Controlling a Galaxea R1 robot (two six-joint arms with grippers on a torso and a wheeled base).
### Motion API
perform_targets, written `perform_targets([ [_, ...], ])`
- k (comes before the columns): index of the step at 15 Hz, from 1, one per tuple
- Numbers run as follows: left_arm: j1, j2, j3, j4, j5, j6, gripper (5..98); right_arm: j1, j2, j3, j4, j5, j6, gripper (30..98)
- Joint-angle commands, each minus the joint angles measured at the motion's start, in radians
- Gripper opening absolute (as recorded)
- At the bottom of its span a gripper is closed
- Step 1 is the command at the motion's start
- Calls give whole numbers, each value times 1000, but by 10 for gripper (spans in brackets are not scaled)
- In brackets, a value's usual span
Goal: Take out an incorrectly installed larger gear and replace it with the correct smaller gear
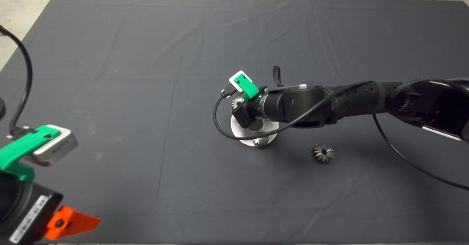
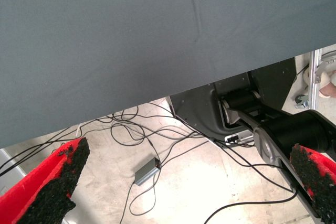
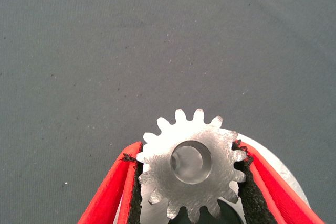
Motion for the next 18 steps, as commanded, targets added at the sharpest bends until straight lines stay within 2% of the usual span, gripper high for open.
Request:
perform_targets([
  [1,-5,-2,12,-16,2,-3,982,24,-2,2,26,16,-3,403],
  [18,-5,-3,12,-16,-1,-4,982,24,21,-14,82,20,-3,403],
])
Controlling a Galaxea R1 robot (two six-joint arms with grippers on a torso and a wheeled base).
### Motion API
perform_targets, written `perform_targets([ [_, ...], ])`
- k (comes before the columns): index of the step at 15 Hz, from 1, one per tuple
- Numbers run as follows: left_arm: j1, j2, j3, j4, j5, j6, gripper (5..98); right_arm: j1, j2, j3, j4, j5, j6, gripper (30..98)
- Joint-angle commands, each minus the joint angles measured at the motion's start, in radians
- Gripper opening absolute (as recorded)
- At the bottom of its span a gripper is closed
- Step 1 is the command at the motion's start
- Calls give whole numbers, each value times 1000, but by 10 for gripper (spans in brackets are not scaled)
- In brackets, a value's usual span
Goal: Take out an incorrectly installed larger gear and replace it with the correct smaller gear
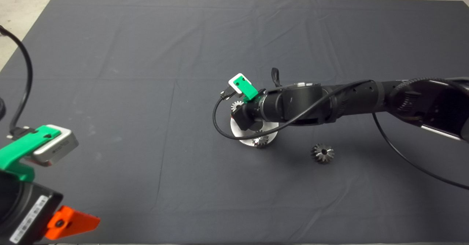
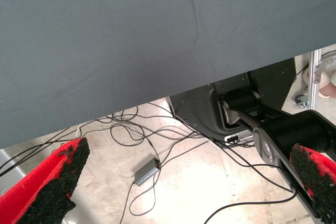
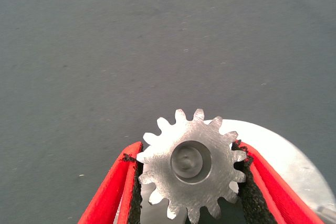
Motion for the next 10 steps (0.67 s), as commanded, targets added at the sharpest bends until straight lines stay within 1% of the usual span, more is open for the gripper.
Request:
perform_targets([
  [1,-5,-4,12,-16,1,-4,982,22,8,1,28,7,-3,403],
  [5,-5,-5,12,-16,1,-4,982,22,9,0,30,7,-5,403],
  [7,-5,-5,12,-16,1,-4,982,22,9,-28,30,7,-7,403],
  [10,-5,-5,12,-16,1,-4,982,22,6,-28,32,5,-31,403],
])
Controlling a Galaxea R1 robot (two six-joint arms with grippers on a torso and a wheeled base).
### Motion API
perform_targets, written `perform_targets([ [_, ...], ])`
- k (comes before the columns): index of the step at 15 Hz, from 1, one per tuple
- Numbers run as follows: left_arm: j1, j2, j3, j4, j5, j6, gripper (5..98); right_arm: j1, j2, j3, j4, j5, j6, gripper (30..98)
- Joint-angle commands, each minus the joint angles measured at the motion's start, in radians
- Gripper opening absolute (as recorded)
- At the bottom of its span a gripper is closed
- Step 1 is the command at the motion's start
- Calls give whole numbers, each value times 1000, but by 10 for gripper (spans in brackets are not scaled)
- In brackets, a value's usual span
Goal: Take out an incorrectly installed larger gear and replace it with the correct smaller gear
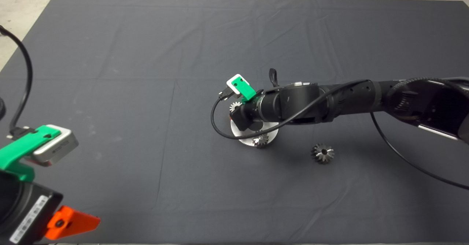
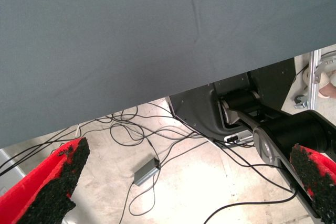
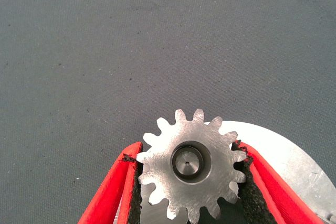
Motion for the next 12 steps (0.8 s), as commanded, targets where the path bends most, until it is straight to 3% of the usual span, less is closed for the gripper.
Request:
perform_targets([
  [1,-5,-4,12,-16,1,-4,982,22,-1,0,10,-5,-21,403],
  [12,-5,-4,12,-16,0,-4,982,22,1,1,10,-4,-21,406],
])
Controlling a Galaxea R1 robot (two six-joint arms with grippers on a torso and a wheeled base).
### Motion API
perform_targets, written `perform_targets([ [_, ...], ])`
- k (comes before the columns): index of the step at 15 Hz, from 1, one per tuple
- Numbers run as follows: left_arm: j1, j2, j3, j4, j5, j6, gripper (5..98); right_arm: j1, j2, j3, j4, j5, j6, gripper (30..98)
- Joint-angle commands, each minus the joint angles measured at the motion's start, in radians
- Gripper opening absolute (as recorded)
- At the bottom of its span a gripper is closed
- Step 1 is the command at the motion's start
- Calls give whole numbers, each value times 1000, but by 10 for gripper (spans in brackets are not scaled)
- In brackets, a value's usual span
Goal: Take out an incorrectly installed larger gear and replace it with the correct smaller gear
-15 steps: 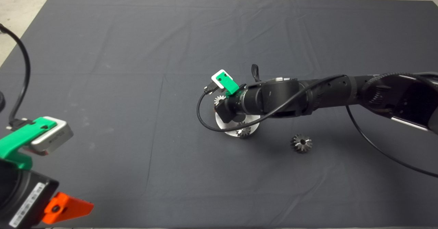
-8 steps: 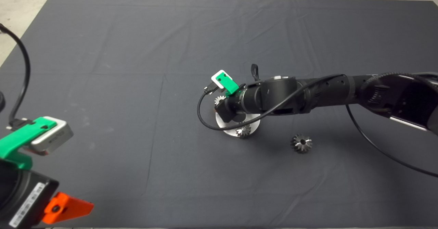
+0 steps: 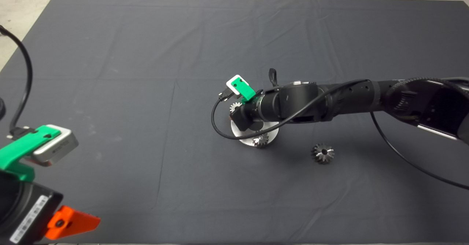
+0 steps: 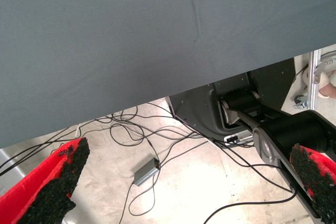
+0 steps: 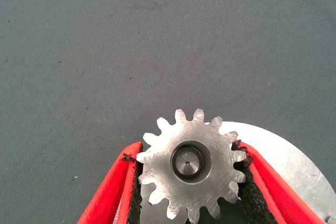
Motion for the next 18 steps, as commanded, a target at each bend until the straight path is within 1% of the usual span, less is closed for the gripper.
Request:
perform_targets([
  [1,-4,-4,12,-16,0,-4,982,22,2,1,9,-5,-10,406],
  [8,-5,-4,14,-16,2,-1,982,19,2,1,7,-4,-8,414],
  [10,-5,-4,13,-16,2,-1,982,16,-3,1,7,-4,-7,440],
  [12,-5,-4,14,-16,2,-1,982,13,2,1,6,-4,-10,444],
  [13,-5,-4,12,-16,2,-3,982,11,-5,6,7,-4,-8,471],
  [14,-5,-4,12,-16,2,-3,982,15,-10,25,10,-7,-8,479],
  [15,-4,-4,14,-16,2,-1,982,22,-25,76,10,-8,-7,479],
  [16,-5,-3,13,-16,2,-1,982,27,-78,165,15,-11,3,511],
  [17,-4,-3,12,-16,2,-1,982,50,-125,254,23,-11,9,525],
  [18,-4,-3,12,-16,0,-3,982,106,-171,332,44,-15,25,530],
])
